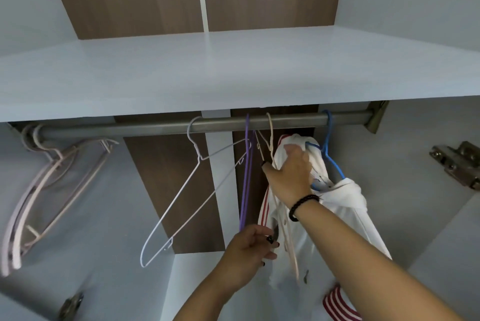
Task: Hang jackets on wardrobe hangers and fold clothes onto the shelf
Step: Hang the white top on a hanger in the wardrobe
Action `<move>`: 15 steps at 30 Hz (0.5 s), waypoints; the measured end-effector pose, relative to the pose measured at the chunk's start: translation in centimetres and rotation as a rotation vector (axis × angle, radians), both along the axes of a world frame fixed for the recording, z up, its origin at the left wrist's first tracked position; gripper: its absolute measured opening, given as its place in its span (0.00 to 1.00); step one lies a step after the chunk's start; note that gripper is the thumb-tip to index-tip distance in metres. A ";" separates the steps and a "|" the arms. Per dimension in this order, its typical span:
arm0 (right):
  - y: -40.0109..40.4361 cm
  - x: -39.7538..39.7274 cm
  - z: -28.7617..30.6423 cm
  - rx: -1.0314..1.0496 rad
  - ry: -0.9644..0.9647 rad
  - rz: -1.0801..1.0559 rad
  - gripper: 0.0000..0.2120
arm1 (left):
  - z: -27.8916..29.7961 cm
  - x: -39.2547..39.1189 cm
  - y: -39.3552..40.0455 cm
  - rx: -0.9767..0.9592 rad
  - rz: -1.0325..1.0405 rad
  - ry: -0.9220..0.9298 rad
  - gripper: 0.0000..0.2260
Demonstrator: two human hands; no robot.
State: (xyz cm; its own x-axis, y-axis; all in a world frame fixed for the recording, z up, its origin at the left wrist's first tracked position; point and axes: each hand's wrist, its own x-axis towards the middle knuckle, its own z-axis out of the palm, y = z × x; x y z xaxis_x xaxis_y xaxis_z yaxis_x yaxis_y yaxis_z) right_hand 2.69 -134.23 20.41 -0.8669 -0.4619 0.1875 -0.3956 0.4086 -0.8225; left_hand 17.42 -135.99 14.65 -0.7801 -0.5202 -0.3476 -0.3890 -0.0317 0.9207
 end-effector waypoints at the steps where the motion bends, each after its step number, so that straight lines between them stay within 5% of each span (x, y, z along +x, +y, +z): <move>1: -0.7 0.1 -0.5 -0.016 -0.134 0.010 0.28 | 0.1 0.3 0.0 -0.005 0.003 0.001 0.08; 3: -1.6 -0.1 -1.2 -0.097 -0.405 0.042 0.22 | 0.3 0.9 -0.1 -0.010 0.010 0.006 0.09; 5: -2.1 -0.6 -1.8 -0.193 -0.554 0.040 0.05 | 0.4 1.8 -0.4 0.000 0.019 0.013 0.09; 8: -2.0 -1.2 -1.8 -0.273 -0.446 -0.039 0.13 | 0.2 3.4 -1.1 0.013 0.042 0.009 0.09; 15: 0.4 0.1 0.8 -0.353 -0.315 -0.101 0.12 | 0.1 8.3 -0.9 0.014 0.084 0.025 0.08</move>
